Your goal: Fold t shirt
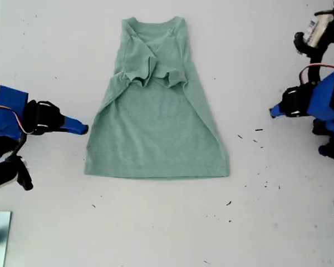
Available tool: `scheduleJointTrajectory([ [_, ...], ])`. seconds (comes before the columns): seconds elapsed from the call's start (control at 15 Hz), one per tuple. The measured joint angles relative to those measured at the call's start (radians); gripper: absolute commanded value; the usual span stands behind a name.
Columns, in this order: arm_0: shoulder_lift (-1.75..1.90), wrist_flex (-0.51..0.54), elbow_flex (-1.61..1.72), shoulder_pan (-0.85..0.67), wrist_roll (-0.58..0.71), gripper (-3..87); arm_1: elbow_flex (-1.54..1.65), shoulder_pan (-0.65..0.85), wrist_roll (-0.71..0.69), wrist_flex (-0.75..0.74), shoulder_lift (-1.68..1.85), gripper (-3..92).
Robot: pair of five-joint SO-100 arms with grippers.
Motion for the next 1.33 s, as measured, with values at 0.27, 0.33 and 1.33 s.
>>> scheduleJointTrajectory([
  [0.27, 0.02, 0.003, 0.005, -0.011, 0.009, -0.3, -0.93, -0.291, 0.058, 0.184, -0.776, 2.5],
  [0.33, 0.02, 0.003, 0.005, -0.011, 0.009, -0.3, -1.069, -0.345, 0.084, 0.192, -0.913, 2.5],
  [1.33, 0.021, 0.003, 0.005, -0.011, 0.009, -0.3, -0.554, -0.422, 0.048, -0.428, -1.198, -0.8],
])
